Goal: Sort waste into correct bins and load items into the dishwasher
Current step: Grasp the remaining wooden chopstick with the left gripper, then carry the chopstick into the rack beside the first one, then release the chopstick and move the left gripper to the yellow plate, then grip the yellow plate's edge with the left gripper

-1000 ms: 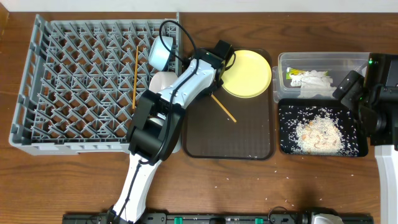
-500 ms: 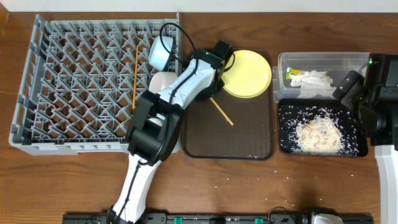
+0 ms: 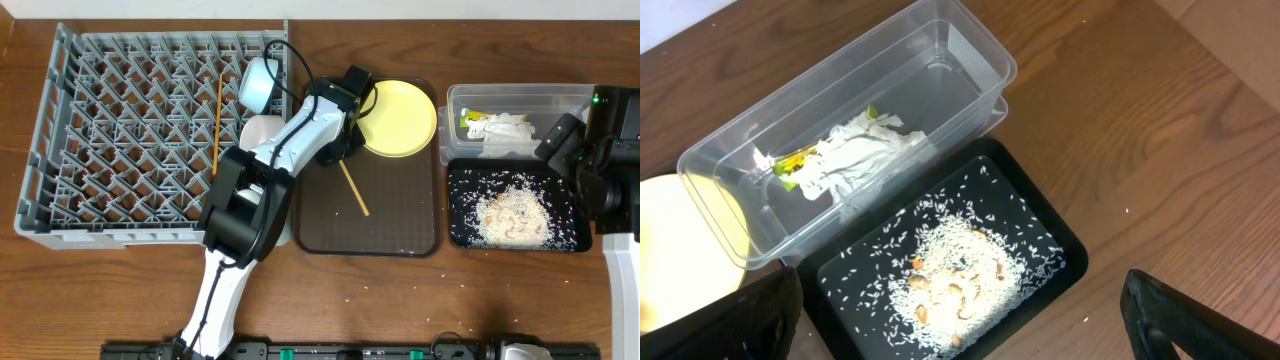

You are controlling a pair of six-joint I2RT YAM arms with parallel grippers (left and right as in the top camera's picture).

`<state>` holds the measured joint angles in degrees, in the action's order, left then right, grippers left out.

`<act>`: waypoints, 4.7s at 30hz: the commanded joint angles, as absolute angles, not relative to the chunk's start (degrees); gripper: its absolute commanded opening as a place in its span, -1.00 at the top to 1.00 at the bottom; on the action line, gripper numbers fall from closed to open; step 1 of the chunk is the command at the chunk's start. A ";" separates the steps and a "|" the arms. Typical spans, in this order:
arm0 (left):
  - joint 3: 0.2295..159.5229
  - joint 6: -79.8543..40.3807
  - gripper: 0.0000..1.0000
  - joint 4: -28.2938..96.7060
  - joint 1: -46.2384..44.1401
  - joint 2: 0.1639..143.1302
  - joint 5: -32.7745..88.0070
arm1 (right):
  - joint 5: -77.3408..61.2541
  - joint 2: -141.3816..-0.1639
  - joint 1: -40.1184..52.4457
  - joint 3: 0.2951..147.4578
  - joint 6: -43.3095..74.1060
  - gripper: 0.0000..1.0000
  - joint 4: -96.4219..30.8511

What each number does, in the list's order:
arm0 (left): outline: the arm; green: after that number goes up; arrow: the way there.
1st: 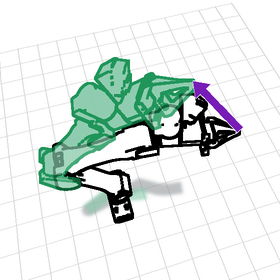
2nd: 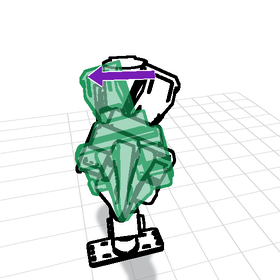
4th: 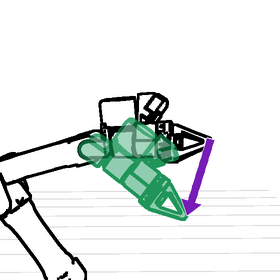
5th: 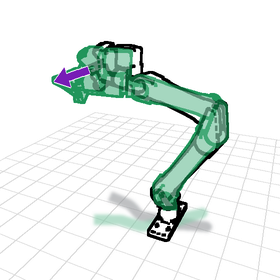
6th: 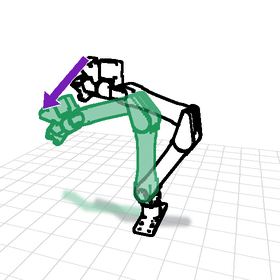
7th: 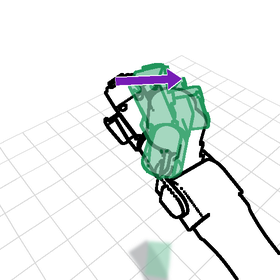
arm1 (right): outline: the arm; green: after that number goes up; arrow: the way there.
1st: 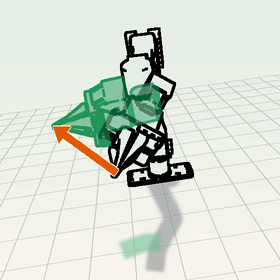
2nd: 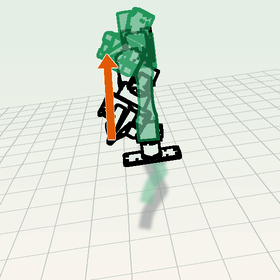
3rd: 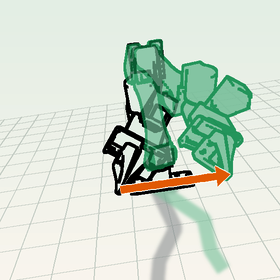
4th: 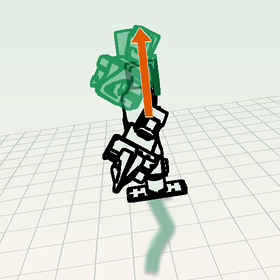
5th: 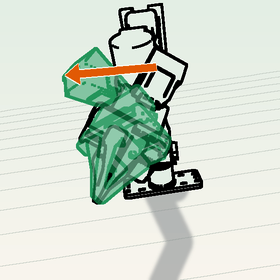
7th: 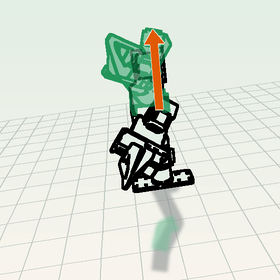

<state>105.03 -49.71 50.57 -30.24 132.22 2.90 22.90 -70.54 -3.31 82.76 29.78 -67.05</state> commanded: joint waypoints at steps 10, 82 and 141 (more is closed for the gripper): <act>104.60 -3.09 0.85 56.18 -28.95 105.78 -6.11 | 23.51 -70.50 -3.51 83.02 30.83 -0.99 -67.11; 106.34 -42.76 -0.03 45.43 -30.63 125.99 3.44 | 23.51 -70.50 -3.51 83.02 30.83 -0.99 -67.11; 105.86 -39.62 0.86 41.06 -33.06 134.47 5.89 | 23.51 -70.50 -3.51 83.02 30.83 -0.99 -67.11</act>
<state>106.69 -41.45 40.07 -32.77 134.37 7.14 22.90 -70.54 -3.31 82.76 29.78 -67.05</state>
